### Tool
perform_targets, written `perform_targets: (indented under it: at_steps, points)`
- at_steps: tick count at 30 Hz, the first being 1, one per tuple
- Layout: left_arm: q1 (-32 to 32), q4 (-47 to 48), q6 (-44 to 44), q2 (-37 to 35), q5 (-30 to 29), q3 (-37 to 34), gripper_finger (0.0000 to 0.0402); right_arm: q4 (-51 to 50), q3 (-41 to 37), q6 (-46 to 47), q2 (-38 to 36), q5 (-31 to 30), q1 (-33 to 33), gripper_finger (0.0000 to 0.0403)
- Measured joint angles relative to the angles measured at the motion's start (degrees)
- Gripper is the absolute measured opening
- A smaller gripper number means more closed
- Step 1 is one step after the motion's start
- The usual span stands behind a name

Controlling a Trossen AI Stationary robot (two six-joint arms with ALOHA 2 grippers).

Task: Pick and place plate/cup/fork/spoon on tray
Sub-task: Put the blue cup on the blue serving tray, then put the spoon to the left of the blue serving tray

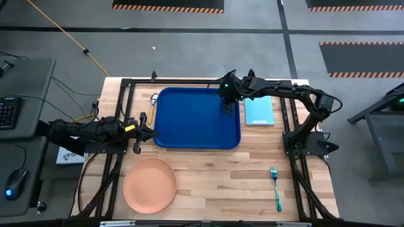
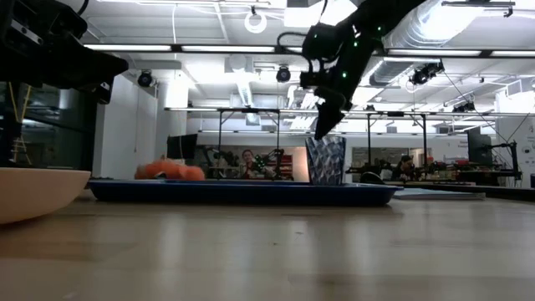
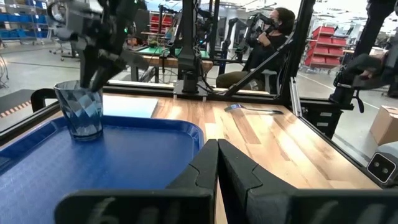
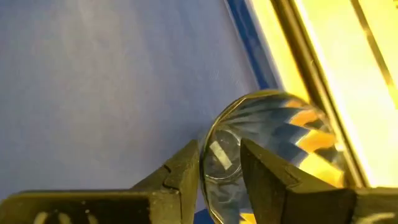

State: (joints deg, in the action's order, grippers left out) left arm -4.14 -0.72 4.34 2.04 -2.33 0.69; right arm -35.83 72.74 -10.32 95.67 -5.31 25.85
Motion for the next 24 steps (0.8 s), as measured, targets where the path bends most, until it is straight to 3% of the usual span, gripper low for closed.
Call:
perform_targets:
  at_steps: [12, 24]
  points:
    - [0.0, 0.0, 0.0, 0.0, 0.0, 0.0, 0.0000, -3.6, -1.4, -1.6, -11.0, 8.8, -0.1, 0.0110]
    - [0.0, 0.0, 0.0, 0.0, 0.0, 0.0, 0.0000, 23.9, -31.7, 3.3, -37.8, 10.3, -2.0, 0.0110]
